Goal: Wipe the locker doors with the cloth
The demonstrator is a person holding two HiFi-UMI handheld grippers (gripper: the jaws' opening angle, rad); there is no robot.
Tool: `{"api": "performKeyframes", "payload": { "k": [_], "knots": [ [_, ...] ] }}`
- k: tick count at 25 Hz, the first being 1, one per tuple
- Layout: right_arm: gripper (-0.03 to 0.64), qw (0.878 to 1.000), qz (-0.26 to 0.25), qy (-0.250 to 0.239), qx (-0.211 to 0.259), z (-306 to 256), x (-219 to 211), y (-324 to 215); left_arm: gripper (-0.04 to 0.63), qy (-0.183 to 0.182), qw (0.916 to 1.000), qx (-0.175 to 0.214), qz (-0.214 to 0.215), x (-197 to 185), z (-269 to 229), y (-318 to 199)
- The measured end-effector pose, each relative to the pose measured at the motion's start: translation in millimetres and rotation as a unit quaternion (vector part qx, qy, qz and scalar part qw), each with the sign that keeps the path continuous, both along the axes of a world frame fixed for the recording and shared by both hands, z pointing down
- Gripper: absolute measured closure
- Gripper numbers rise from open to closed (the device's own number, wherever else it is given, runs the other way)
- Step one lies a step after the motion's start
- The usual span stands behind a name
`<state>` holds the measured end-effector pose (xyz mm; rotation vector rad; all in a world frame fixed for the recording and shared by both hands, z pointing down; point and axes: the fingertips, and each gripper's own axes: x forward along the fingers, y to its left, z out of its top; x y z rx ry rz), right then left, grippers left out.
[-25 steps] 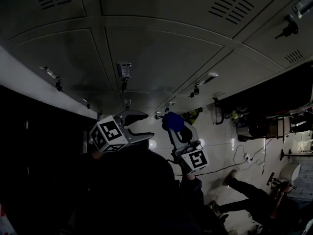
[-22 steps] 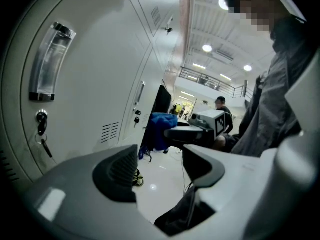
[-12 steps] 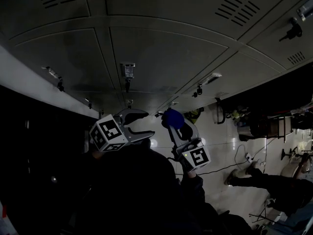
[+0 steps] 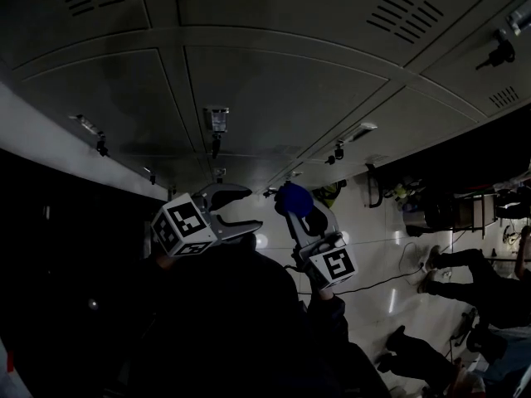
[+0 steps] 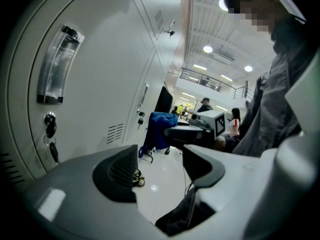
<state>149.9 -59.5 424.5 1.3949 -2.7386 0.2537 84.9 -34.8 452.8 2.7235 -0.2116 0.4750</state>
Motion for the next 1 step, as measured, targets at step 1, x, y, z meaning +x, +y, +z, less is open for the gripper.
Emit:
{"api": "performKeyframes", "payload": {
  "k": [1],
  "knots": [
    [0.497,1.0,0.0,0.0,0.0,0.1,0.1,-0.4,0.333,0.0,1.0,0.0,0.0,-0.2,0.2,-0.3]
  ]
}}
